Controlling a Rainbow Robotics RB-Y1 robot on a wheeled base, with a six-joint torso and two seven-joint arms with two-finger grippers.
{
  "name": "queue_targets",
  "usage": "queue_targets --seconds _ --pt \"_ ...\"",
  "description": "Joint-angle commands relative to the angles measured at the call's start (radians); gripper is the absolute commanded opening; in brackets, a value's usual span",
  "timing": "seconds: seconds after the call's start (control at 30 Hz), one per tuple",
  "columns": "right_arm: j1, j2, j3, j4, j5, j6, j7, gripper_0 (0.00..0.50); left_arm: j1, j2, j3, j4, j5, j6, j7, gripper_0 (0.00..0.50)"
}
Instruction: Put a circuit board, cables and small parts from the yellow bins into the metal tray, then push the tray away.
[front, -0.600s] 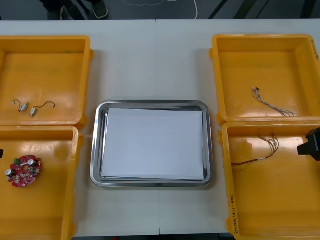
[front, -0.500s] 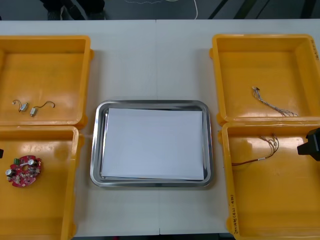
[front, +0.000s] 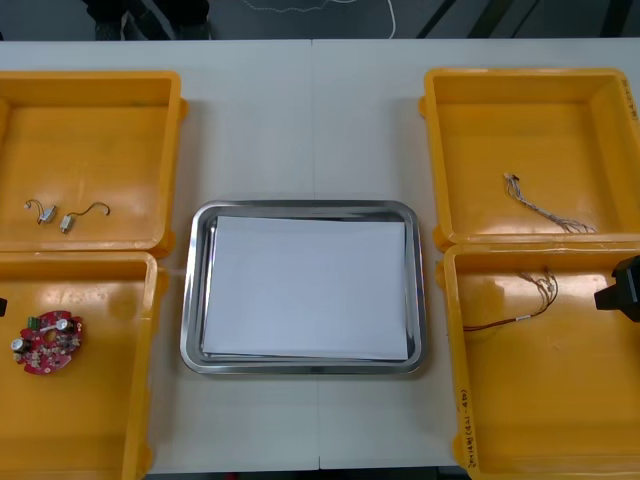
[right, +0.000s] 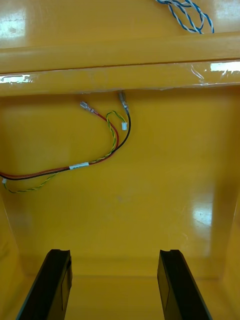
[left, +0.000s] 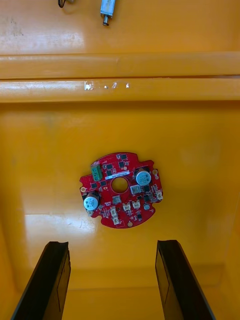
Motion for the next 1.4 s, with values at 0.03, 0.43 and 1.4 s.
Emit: queue_targets --seconds 0.03,0.43,1.4 --pt "0.016 -0.031 -0.032 -0.015 0.001 0.004 -0.035 0.500 -0.024 -0.008 0.003 -0.009 -0.008 -0.008 -0.083 0.500" --pt "0.016 -0.031 -0.032 -0.015 0.001 0.004 -0.035 0.500 -0.024 -0.008 0.003 -0.009 -0.008 -0.008 -0.083 0.500" --pt "0.016 -0.031 -0.032 -0.015 0.001 0.004 -0.035 0.500 -0.024 -0.008 0.003 -0.009 -0.008 -0.008 -0.083 0.500"
